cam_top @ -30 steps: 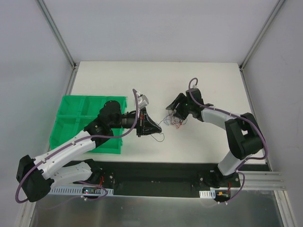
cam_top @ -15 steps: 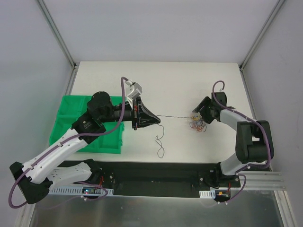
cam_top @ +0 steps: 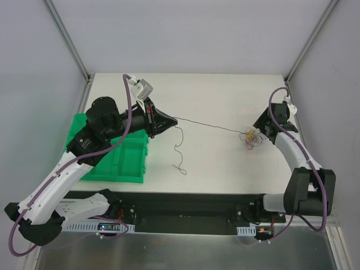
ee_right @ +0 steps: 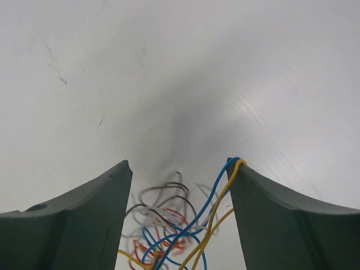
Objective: Untangle the cables
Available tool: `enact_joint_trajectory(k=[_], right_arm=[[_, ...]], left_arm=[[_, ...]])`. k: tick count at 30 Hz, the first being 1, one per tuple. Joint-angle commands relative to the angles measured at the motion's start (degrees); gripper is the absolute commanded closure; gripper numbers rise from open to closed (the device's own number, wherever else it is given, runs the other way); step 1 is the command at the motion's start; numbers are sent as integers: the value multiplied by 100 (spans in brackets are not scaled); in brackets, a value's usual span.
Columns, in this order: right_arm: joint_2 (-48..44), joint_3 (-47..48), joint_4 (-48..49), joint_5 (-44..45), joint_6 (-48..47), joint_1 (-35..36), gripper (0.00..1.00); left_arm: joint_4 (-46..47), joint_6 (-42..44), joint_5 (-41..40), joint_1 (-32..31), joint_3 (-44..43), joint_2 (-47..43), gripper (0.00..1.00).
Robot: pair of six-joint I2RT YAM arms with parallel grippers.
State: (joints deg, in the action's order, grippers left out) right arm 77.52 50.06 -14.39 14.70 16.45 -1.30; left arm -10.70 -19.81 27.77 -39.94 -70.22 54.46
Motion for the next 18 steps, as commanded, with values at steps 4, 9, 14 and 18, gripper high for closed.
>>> enact_joint_trajectory(k=[4,9,14,18], right_arm=[[-158,583,-626,1161,-1072,-247,14],[-96,848,-1092,-2300,-1004,-161,11],[-237,645,-1547,-3551,-730,42,12],[-324,452,-1988,-3799,-1003,51,13]], left_arm=[[-705,180,-606,188,-739,-23,100],[-618,-505,358,180,-564,520,100],[-127,-1015,984,162,-3,1102,100],[252,-1121,1099,162,525,1164,100]])
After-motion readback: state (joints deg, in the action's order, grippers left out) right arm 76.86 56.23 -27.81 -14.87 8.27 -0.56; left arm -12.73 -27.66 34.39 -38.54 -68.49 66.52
